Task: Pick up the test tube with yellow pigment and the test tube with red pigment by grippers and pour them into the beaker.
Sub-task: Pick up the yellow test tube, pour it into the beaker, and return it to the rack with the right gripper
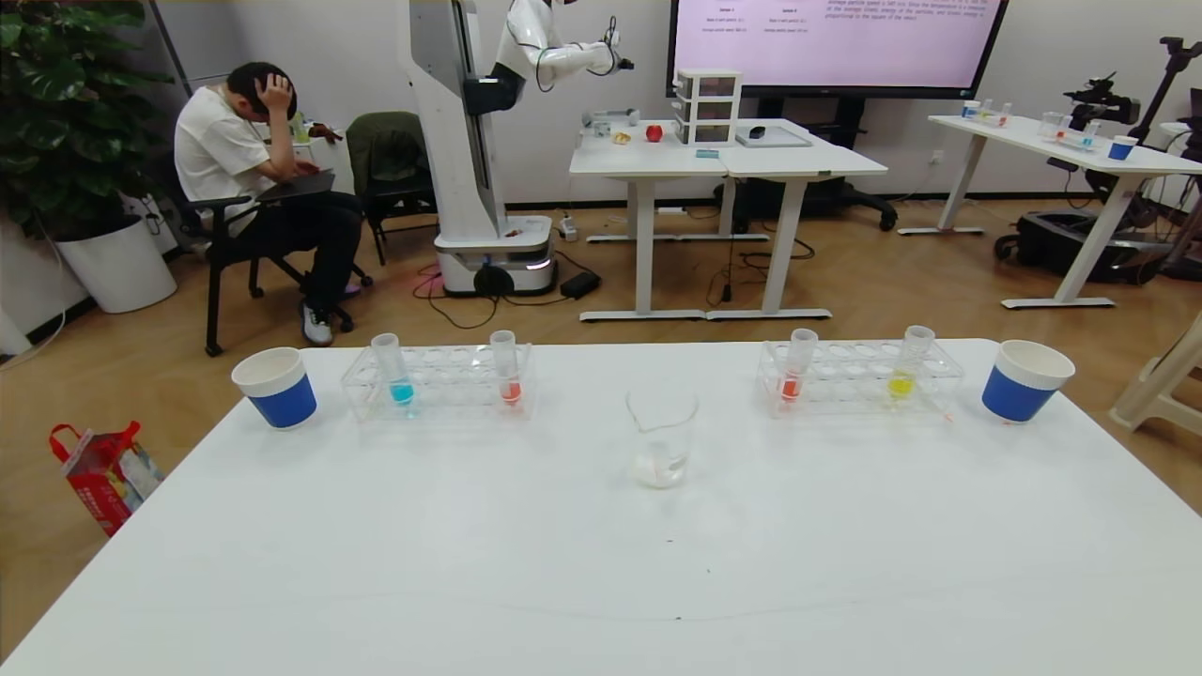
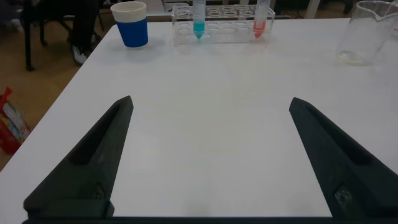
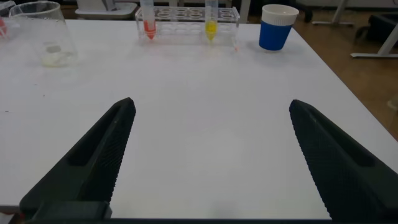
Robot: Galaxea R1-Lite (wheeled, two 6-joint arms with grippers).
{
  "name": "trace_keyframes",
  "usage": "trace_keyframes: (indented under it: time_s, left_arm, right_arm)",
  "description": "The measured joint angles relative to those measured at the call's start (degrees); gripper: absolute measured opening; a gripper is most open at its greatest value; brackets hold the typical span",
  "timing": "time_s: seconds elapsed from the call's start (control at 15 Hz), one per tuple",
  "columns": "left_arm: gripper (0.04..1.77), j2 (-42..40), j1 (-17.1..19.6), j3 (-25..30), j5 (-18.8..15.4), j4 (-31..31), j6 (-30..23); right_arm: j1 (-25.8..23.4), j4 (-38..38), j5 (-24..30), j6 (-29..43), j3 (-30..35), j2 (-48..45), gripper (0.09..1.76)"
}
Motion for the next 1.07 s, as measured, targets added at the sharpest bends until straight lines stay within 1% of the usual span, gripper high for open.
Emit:
trace_keyframes:
  time_s: [0.33,0.8,0.93,1.07]
  left_arm:
    - [1.75,0.00,0.00,0.00,0.00,0.00,-0.02]
    - [1.75,0.00,0.00,0.00,0.02,0.00,-0.05]
    - [1.75,0.00,0.00,0.00,0.02,-0.02,-0.05]
    - [1.75,0.00,0.00,0.00,0.00,-0.02,-0.02]
  right_arm:
    - [0.18,0.39,-0.07,-0.29,-1.71,0.00,1.72]
    - [0.29,0.15,0.17,-0.34,-0.44,0.00,1.72]
    - [0.29,0.23,0.33,-0.34,-2.67,0.33,1.72]
    - [0.33,-0.13,0.63,-0.29,-5.23,2.74,1.72]
